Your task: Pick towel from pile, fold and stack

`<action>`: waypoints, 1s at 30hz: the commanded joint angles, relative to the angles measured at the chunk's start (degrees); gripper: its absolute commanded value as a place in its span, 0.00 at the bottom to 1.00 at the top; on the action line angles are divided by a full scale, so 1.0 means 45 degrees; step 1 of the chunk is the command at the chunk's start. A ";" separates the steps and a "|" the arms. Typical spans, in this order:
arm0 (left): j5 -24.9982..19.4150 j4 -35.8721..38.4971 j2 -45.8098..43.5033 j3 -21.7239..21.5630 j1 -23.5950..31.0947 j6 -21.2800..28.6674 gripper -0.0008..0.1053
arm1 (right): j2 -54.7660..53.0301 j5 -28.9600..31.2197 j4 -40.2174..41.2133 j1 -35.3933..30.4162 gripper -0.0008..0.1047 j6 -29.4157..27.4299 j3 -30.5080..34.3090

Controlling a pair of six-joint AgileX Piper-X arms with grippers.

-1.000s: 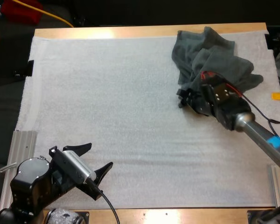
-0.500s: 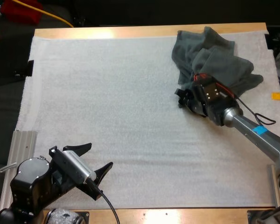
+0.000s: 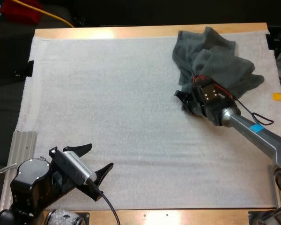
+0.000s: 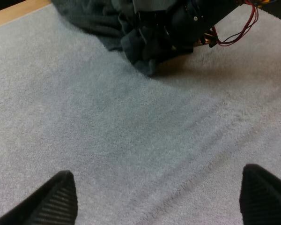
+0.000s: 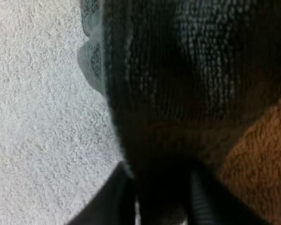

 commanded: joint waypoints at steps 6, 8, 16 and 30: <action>0.0046 -0.0208 -0.0025 -0.0088 -0.0065 -0.0003 0.66 | -0.0085 -0.0746 0.0109 -0.0002 0.02 -0.0745 -0.0070; 0.0046 -0.0208 -0.0025 -0.0088 -0.0065 -0.0003 0.66 | -0.0224 -0.0874 0.0117 -0.0002 0.02 -0.1233 -0.0070; 0.0046 -0.0208 -0.0025 -0.0088 -0.0065 -0.0003 0.66 | -0.1981 -0.0115 0.1265 -0.0002 0.02 -0.5537 -0.0070; 0.0046 -0.0208 -0.0025 -0.0088 -0.0065 -0.0003 0.66 | -0.4833 0.0497 0.4238 0.0025 0.02 -0.9363 -0.0810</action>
